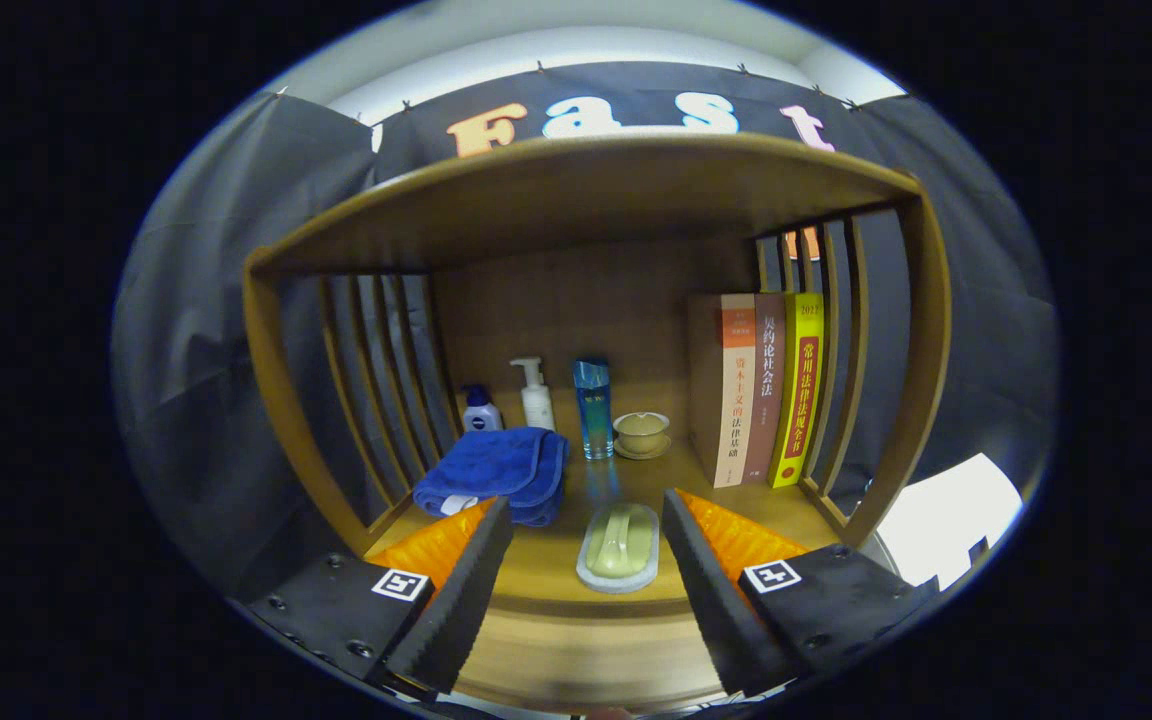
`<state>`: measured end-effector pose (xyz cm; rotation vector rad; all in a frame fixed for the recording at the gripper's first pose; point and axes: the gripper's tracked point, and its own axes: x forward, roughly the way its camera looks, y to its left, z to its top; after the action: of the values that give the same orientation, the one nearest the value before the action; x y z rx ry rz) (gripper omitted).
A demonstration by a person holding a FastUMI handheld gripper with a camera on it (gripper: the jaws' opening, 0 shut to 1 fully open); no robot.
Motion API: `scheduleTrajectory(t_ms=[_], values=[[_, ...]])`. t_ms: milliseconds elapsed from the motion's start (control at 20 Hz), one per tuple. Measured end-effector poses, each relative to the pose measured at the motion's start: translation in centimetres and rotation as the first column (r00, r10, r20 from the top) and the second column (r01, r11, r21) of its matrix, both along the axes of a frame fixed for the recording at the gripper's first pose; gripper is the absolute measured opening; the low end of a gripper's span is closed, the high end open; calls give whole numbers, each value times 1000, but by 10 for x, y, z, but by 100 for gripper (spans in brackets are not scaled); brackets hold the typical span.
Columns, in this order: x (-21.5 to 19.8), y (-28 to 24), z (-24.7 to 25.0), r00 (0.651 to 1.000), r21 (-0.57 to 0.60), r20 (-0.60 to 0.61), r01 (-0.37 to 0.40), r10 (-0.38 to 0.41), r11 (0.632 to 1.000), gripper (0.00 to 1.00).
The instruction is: Pull open the drawer, take out the items inside it, and place them on the countertop above the cabinet.
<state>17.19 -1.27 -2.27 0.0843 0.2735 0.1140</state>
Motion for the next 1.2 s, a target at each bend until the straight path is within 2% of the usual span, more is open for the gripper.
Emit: scheduleTrajectory(t_ms=[200, 750, 950, 1200], values=[[-48, 18, 4, 998, 0, 54, -32, 32, 999, 99], [-170, 59, -39, 991, -8, 126, -41, 42, 999, 99], [-195, 55, -62, 990, -1, 136, -34, 34, 999, 98], [-205, 34, -81, 985, -41, 169, -9, 16, 999, 98]])
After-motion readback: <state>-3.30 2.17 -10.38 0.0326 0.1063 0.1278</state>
